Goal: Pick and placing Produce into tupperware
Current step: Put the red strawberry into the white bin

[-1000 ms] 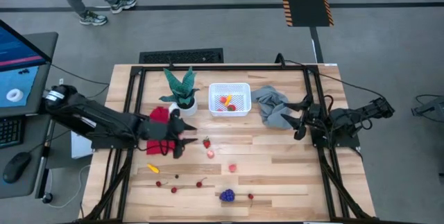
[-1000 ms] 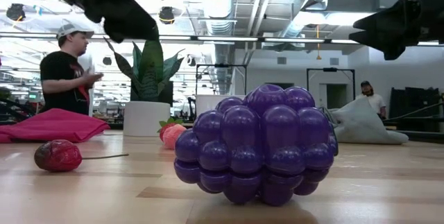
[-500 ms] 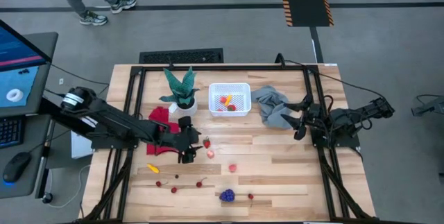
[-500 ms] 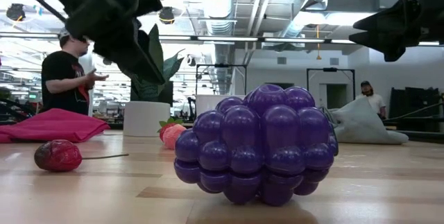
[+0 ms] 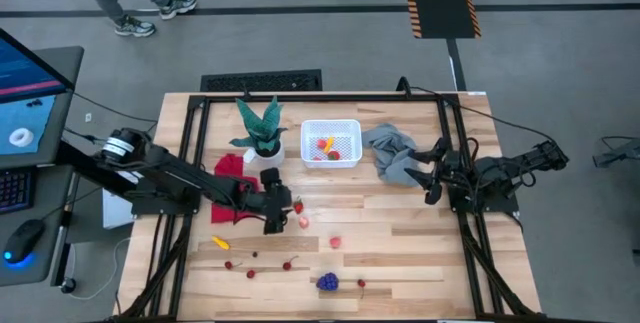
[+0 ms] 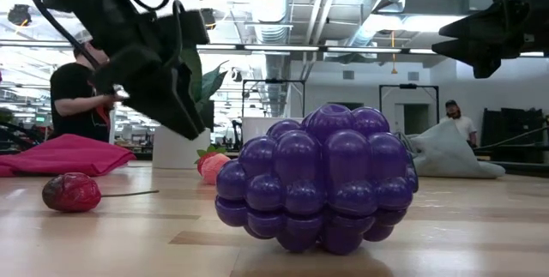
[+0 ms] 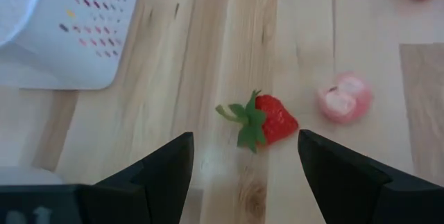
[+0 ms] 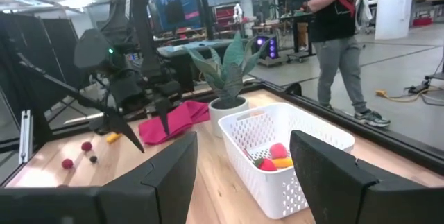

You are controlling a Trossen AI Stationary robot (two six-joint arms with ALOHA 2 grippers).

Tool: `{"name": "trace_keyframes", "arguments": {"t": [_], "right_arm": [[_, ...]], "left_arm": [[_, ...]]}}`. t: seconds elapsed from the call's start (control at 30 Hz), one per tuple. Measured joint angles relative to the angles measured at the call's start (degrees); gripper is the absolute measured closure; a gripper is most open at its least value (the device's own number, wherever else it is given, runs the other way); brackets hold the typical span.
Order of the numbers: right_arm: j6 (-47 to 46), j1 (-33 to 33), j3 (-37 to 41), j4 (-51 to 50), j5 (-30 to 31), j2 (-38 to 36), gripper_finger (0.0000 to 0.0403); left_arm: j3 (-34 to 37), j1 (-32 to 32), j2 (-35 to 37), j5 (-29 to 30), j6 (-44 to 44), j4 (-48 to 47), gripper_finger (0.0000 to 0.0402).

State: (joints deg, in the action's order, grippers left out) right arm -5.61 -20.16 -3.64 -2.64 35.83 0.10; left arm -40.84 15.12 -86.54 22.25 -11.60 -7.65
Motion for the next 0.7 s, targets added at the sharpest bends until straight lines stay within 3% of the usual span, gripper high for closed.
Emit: {"name": "trace_keyframes", "arguments": {"t": [0.4, 0.7], "right_arm": [[-0.02, -0.04, 0.00, -0.34, -0.02, 0.11, 0.0149], [-0.04, -0.02, 0.00, -0.36, -0.02, 0.22, 0.0149]], "left_arm": [[0.04, -1.86, -4.53, -2.06, 0.29, 2.35, 0.0154], [0.04, -1.88, -4.53, -2.04, 0.85, 2.66, 0.0203]]}}
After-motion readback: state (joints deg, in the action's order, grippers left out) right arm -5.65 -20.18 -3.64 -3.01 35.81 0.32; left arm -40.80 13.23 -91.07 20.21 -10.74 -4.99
